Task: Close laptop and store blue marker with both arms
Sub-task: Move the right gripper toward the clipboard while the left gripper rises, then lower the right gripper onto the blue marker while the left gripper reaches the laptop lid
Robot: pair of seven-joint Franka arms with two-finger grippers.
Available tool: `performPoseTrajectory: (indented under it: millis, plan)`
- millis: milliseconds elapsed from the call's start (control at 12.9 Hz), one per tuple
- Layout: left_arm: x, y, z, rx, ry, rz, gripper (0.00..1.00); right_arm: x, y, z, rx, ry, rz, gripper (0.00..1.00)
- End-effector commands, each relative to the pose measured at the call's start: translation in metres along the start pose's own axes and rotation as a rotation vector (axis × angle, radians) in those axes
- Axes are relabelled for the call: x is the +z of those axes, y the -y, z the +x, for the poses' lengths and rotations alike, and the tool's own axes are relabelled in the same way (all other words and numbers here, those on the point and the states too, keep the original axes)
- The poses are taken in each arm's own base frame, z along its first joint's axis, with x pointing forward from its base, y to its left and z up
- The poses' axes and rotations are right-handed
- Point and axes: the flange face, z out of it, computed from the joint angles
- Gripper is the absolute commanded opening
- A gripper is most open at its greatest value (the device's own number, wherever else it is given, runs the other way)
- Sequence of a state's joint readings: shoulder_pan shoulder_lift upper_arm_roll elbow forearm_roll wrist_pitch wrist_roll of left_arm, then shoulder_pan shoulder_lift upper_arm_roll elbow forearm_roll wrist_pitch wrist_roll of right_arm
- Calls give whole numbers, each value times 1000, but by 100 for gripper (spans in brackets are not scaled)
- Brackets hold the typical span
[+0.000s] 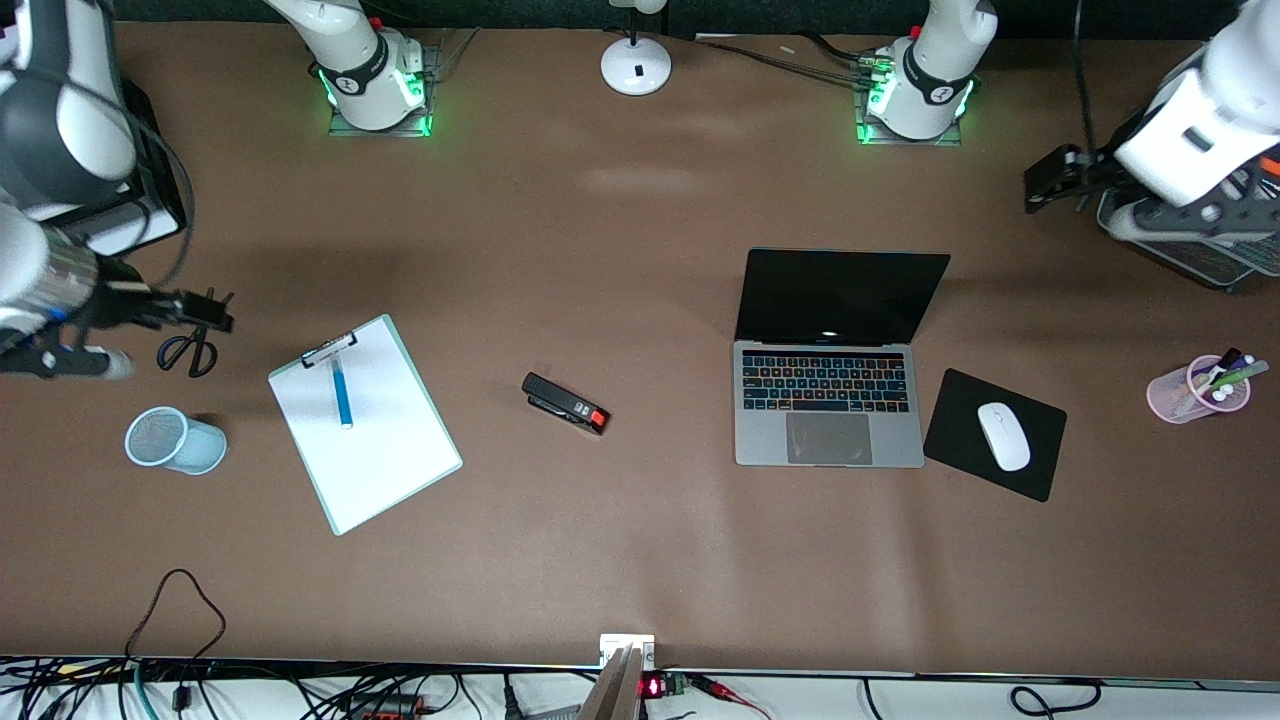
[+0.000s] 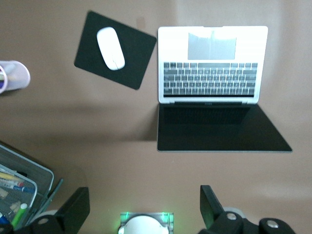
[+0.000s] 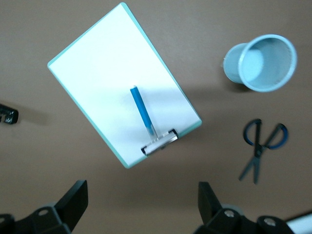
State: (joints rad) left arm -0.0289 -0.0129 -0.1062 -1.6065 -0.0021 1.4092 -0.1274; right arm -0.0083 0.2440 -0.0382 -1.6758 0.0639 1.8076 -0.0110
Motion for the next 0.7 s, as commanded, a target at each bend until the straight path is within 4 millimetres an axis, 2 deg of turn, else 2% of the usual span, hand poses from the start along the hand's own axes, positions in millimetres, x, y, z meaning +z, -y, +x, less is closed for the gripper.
performPoseTrajectory:
  millis: [0, 155, 311, 388, 466, 621]
  plan:
    - [31, -18, 0, 27, 76, 3, 100, 43, 17, 26, -54, 4, 3, 100]
    - [59, -36, -2, -18, 125, 0, 100, 77, 28, 40, -110, 2, -7, 100]
    - [93, -63, -7, -36, 139, 23, 100, 109, 44, 49, -154, 18, -22, 100]
    - [108, -69, -8, -68, 153, 33, 100, 126, 50, 52, -179, 34, -53, 100]
    - [124, -80, -10, -83, 160, 45, 100, 139, 57, 56, -216, 35, -102, 100]
    - [153, -98, -18, -59, 184, 69, 100, 153, 69, 61, -289, 22, -196, 100]
